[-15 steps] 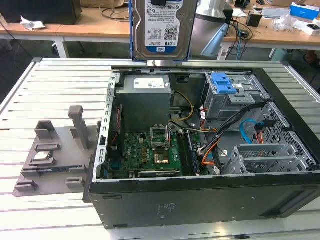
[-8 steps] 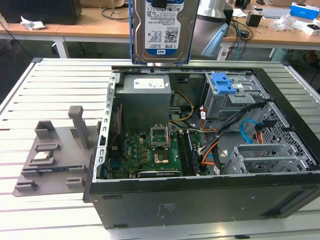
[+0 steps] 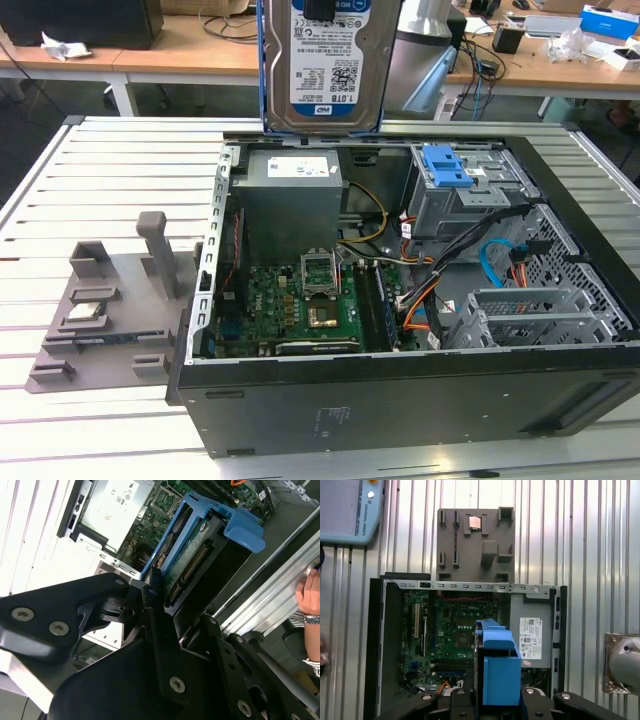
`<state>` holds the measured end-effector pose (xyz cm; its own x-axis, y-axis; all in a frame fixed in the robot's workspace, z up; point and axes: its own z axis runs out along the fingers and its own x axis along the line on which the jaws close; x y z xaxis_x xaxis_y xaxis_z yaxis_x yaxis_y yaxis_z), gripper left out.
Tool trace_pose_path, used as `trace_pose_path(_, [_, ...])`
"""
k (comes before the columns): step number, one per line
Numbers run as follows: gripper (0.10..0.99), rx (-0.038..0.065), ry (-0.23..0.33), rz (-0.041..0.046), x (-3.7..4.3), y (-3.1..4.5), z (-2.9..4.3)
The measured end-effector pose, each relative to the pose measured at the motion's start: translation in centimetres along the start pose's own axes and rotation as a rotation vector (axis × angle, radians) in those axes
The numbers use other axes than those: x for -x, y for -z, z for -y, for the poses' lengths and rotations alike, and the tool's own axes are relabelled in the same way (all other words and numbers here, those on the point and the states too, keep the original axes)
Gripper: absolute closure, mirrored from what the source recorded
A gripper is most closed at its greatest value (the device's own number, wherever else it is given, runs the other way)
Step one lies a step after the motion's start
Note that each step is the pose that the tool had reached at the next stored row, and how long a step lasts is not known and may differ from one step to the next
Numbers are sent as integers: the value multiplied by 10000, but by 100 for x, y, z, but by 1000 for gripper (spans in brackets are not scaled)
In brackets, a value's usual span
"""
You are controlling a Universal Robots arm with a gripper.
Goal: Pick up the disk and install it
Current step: 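Pick up the disk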
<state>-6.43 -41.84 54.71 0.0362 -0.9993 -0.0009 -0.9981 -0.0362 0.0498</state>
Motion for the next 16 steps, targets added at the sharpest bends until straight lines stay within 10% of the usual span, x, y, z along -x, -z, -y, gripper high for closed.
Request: trace_pose_path(16, [722, 0, 0, -1, -200, -5, -7])
